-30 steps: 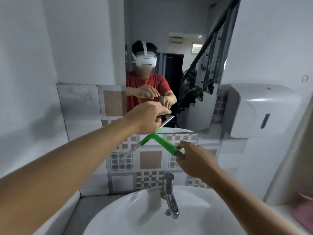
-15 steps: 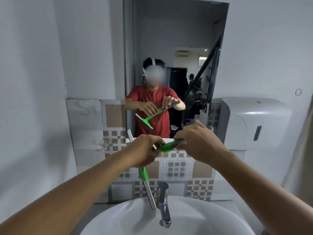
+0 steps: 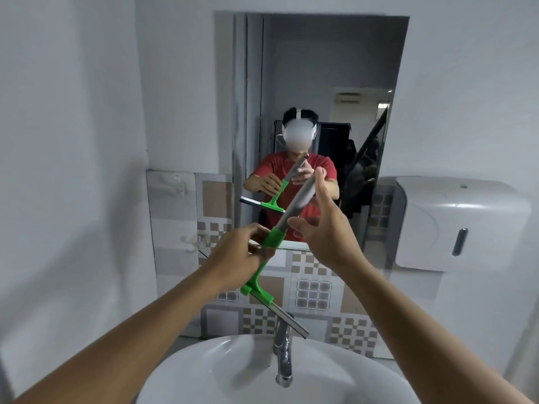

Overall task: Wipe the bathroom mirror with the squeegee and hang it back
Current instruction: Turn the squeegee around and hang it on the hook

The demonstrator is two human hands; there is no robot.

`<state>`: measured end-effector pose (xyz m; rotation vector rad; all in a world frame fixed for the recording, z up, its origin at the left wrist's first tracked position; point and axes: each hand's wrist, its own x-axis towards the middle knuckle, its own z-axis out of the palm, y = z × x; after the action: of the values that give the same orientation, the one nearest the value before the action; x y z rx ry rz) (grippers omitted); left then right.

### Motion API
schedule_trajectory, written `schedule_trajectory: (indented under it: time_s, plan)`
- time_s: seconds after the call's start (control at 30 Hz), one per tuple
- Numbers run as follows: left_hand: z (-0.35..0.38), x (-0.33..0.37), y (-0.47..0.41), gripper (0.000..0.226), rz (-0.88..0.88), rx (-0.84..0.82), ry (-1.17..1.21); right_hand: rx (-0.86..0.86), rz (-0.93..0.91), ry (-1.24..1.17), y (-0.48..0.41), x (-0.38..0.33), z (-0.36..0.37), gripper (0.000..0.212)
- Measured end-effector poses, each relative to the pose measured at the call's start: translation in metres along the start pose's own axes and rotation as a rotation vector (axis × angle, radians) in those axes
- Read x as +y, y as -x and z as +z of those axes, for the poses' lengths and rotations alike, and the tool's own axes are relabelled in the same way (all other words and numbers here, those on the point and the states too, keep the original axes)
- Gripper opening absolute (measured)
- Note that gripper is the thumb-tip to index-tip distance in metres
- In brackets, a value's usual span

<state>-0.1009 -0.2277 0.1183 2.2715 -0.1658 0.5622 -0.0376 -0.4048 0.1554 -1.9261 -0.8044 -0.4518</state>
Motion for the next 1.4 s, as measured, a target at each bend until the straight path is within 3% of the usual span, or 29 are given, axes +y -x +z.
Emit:
schedule_trajectory:
  time_s: [0.13, 0.37, 0.47, 0.8, 1.4]
  plan:
    - [-0.001, -0.019, 0.016, 0.022, -0.085, 0.058, 0.056, -0.033, -0.012, -0.178, -0.006, 0.000, 0.028, 0.103]
    - [-0.026, -0.073, 0.024, 0.026, -0.207, 0.139, 0.300, -0.209, -0.042, -0.221, -0.033, -0.011, 0.093, 0.104]
    - [-0.042, -0.098, 0.019, 0.028, -0.217, 0.211, 0.297, -0.260, -0.045, -0.236, -0.053, -0.013, 0.126, 0.101]
    - [-0.081, -0.193, -0.017, 0.071, -0.256, 0.273, 0.321, -0.385, 0.075, -0.204, -0.120, 0.009, 0.244, 0.093]
    - [-0.072, -0.289, -0.068, 0.070, -0.218, 0.340, 0.297, -0.363, 0.159, -0.040, -0.166, 0.047, 0.317, 0.079]
